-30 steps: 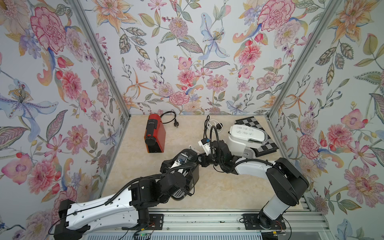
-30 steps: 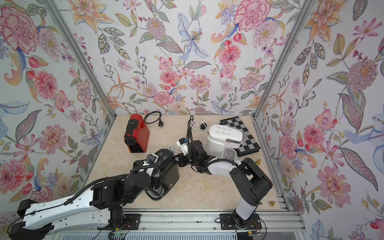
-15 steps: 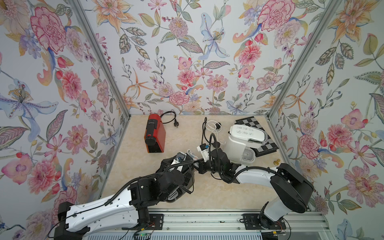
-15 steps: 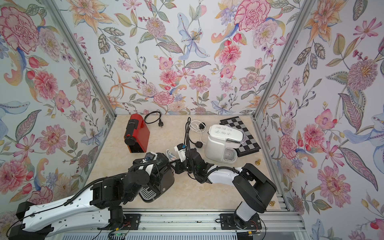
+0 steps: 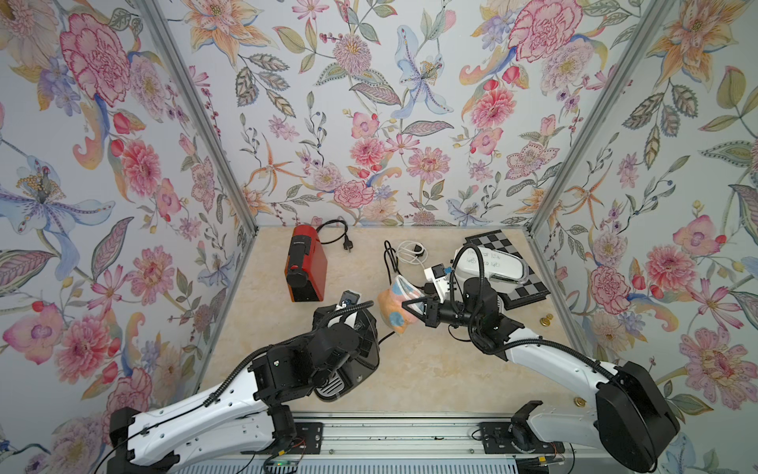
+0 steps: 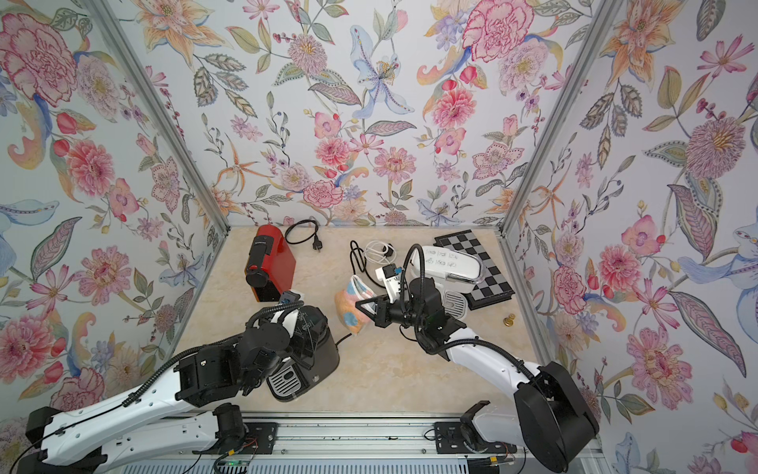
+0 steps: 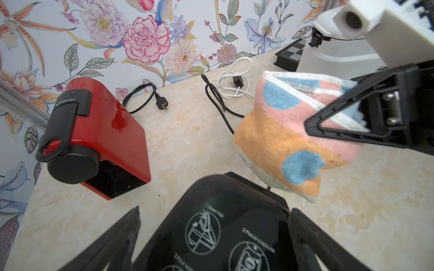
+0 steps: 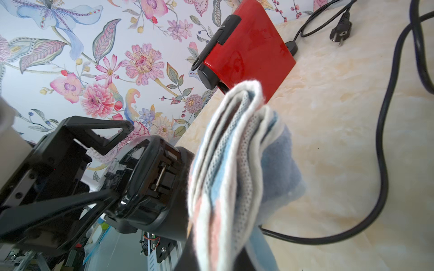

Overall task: Wipe the surface of a coffee machine
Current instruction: Wipe the dirt from the surface of the coffee machine.

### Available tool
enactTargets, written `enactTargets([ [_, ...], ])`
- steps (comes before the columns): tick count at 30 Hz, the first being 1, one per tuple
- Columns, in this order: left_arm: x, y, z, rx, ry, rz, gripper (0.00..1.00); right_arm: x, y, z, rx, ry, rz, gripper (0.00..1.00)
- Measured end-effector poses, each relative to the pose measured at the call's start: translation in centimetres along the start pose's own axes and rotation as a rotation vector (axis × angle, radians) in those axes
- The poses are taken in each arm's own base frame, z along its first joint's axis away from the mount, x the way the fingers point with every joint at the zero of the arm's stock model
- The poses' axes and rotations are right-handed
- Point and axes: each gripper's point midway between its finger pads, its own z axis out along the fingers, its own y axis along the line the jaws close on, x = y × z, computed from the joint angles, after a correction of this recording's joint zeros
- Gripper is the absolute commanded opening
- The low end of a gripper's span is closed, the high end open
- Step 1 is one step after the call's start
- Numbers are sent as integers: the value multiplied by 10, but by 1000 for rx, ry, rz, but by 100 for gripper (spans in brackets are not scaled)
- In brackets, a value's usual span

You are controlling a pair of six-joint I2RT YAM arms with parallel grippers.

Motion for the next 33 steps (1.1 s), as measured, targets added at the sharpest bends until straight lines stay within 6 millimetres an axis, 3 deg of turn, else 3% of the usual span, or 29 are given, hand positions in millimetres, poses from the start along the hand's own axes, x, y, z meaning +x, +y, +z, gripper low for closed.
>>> enactTargets([
  [6,-20,53,-15,-100,-86,-195,99,8,33,2,-110,36,1,0],
  [10,-27,61,-17,-105,-104,-243,99,27,39,18,-146,91,8,0],
  [12,-25,57,-13,-92,-89,-243,99,38,31,28,-140,123,24,0],
  [19,-15,44,-2,-47,-58,-238,99,93,-24,47,-16,238,130,0],
  [23,-13,38,3,-27,-52,-238,99,109,-36,51,4,267,154,0],
  [28,-12,36,5,-23,-51,-238,99,99,-23,47,-6,254,119,0],
  [33,-14,38,6,-22,-57,-250,99,56,29,31,-80,174,5,0],
])
